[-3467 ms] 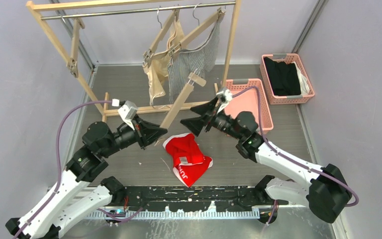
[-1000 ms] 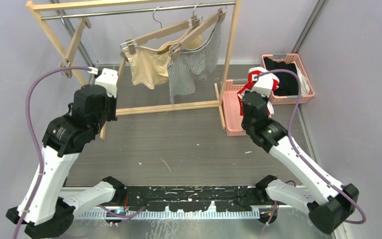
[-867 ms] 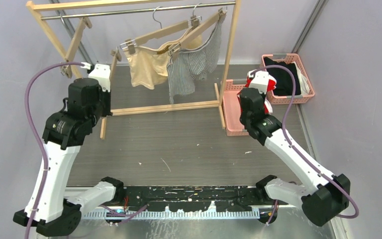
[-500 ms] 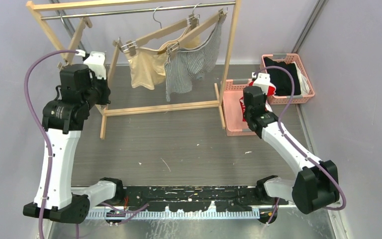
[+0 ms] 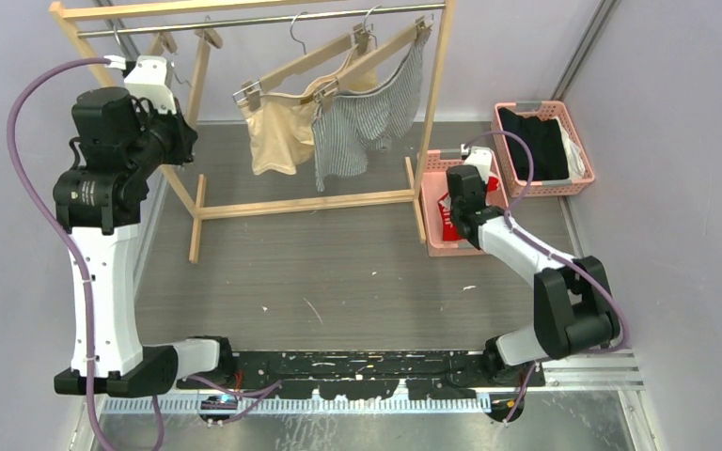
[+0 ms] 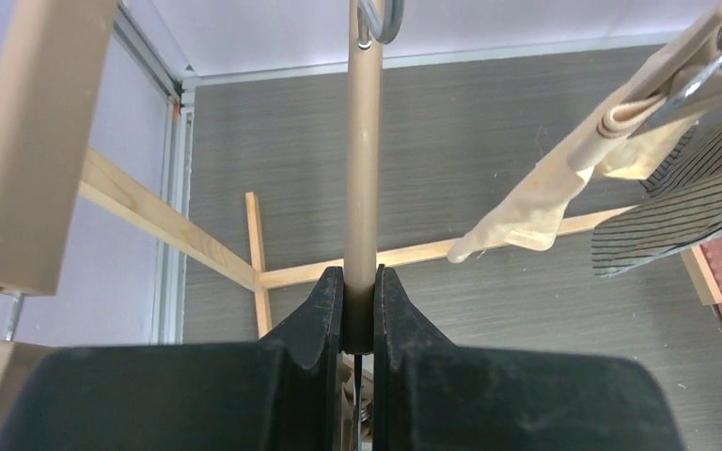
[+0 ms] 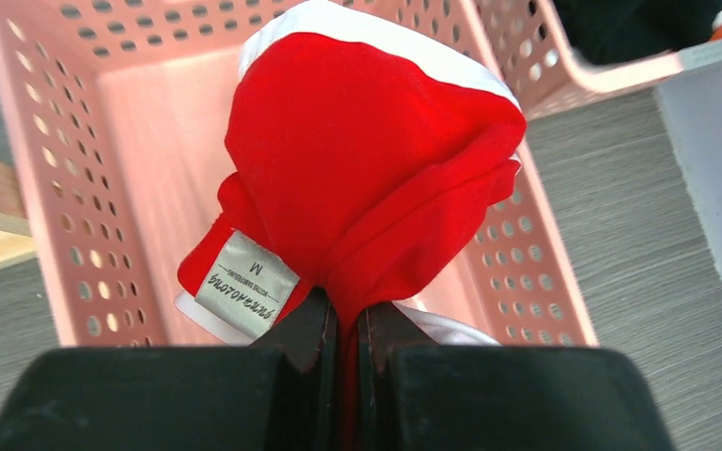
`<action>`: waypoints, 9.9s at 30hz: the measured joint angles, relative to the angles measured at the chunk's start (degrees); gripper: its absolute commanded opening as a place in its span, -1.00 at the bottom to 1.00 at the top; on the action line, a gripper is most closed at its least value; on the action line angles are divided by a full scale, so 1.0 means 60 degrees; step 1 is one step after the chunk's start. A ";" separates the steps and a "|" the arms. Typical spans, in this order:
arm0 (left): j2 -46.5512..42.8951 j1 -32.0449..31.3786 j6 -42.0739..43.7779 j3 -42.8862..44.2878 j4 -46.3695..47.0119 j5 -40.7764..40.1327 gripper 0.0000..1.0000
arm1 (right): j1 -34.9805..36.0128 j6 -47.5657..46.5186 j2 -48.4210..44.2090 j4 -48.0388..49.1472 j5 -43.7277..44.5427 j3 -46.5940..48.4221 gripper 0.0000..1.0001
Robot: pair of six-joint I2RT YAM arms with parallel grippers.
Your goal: Remove the underwear clipped to the hanger
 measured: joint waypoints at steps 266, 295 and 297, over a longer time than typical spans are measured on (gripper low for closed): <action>-0.4787 -0.4029 -0.0022 -0.8786 0.1723 0.6164 -0.99 | 0.1923 -0.1413 -0.3945 0.0860 -1.0939 0.0382 0.99; -0.5559 -0.4040 0.0426 -0.8553 0.1916 0.6266 -0.99 | 0.1818 -0.1639 -0.4637 0.0339 -1.3307 0.0845 0.99; -0.5501 -0.4040 0.0419 -0.8633 0.1956 0.6360 -0.99 | 0.1818 -0.1395 -0.4630 0.0747 -1.3821 0.0845 0.99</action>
